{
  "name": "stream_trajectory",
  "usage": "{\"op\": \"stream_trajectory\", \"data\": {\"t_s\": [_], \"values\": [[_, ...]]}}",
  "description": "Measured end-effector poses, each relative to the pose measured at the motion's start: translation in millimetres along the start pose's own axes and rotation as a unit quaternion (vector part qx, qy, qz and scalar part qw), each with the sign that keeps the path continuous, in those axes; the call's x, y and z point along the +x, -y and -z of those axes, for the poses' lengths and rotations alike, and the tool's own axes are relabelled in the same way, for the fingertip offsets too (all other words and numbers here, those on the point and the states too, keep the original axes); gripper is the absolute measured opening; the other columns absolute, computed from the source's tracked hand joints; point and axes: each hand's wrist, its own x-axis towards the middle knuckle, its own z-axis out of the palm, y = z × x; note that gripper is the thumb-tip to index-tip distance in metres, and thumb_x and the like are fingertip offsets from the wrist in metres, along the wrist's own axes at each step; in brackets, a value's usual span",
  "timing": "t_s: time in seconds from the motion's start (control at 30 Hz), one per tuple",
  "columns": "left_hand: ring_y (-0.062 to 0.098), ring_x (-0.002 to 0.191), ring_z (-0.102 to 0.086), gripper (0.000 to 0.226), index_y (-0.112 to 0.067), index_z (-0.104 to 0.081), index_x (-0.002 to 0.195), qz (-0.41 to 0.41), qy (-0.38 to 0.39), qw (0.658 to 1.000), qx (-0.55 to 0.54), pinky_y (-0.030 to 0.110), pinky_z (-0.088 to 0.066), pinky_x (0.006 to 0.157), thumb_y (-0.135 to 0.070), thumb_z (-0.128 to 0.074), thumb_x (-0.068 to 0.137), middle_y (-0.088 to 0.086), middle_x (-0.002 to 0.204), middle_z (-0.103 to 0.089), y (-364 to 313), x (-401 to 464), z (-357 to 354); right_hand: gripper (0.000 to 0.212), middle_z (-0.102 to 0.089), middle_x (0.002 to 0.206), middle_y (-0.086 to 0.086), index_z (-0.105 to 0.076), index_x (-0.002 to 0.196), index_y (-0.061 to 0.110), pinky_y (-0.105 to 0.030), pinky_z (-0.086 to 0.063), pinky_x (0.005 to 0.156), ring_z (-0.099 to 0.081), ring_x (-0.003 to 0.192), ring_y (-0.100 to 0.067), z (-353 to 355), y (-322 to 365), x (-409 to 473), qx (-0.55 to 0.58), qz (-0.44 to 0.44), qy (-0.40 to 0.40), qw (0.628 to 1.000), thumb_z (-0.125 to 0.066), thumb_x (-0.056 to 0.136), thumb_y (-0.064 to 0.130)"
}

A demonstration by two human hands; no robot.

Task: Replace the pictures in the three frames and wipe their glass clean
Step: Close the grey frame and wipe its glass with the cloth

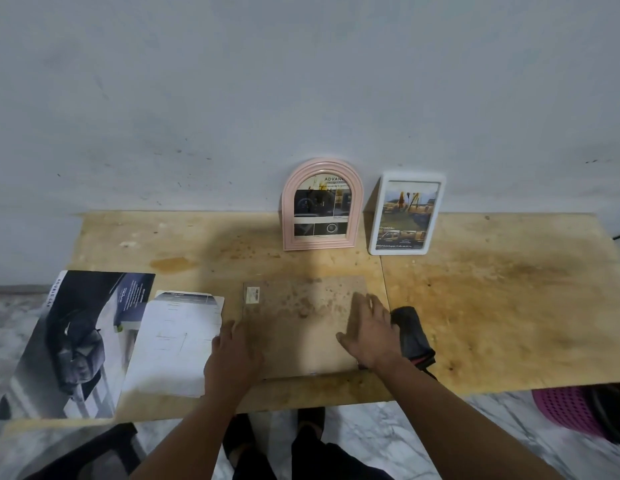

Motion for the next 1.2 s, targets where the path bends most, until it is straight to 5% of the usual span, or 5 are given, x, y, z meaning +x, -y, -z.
{"op": "stream_trajectory", "data": {"t_s": [0.17, 0.4, 0.77, 0.97, 1.2], "values": [[0.034, 0.154, -0.022, 0.069, -0.017, -0.037, 0.153, -0.095, 0.067, 0.991, 0.069, 0.049, -0.043, 0.112, -0.042, -0.062, 0.094, 0.010, 0.171, -0.008, -16.0, 39.2, 4.4, 0.108, 0.021, 0.168, -0.011, 0.007, 0.162, 0.019, -0.058, -0.016, 0.122, 0.014, 0.156, -0.032, 0.6, 16.3, 24.8, -0.065, 0.069, 0.097, 0.991, -0.054, 0.088, 0.068], [0.032, 0.158, 0.018, 0.098, -0.019, -0.003, 0.165, -0.126, 0.132, 0.962, 0.201, 0.054, -0.009, 0.128, -0.063, -0.053, 0.094, 0.010, 0.171, 0.021, -21.2, 69.6, 4.8, 0.115, 0.011, 0.169, -0.013, -0.004, 0.160, 0.018, -0.060, -0.022, 0.119, 0.003, 0.156, -0.036, -1.2, 24.2, 32.7, -0.121, 0.047, 0.107, 0.986, -0.067, 0.078, 0.067], [0.039, 0.158, 0.014, 0.116, -0.006, 0.004, 0.163, -0.114, 0.179, 0.935, 0.286, 0.057, -0.021, 0.124, -0.051, -0.073, 0.090, 0.022, 0.169, 0.019, -39.7, 70.6, 8.8, 0.124, 0.023, 0.166, -0.018, 0.014, 0.160, 0.029, -0.068, -0.020, 0.116, 0.007, 0.153, -0.047, 5.9, 46.9, 55.5, -0.274, 0.133, 0.154, 0.940, -0.074, 0.079, 0.061], [0.047, 0.155, 0.013, 0.121, -0.006, 0.001, 0.163, -0.124, 0.161, 0.928, 0.312, 0.059, -0.004, 0.126, -0.045, -0.082, 0.084, 0.022, 0.169, 0.015, -55.6, 71.1, 10.5, 0.125, 0.003, 0.167, -0.020, -0.003, 0.160, 0.027, -0.063, -0.031, 0.111, -0.013, 0.149, -0.047, 12.5, 57.5, 58.1, -0.294, 0.131, 0.133, 0.937, -0.083, 0.068, 0.059], [0.040, 0.157, 0.016, 0.134, -0.011, 0.013, 0.163, -0.159, 0.183, 0.929, 0.278, 0.057, -0.004, 0.127, -0.056, -0.081, 0.079, 0.014, 0.169, 0.025, -42.1, 89.5, 8.0, 0.128, 0.026, 0.165, -0.017, 0.009, 0.161, 0.026, -0.066, -0.021, 0.117, 0.011, 0.154, -0.042, 13.6, 54.7, 63.0, -0.271, 0.133, 0.150, 0.942, -0.083, 0.074, 0.051]]}}
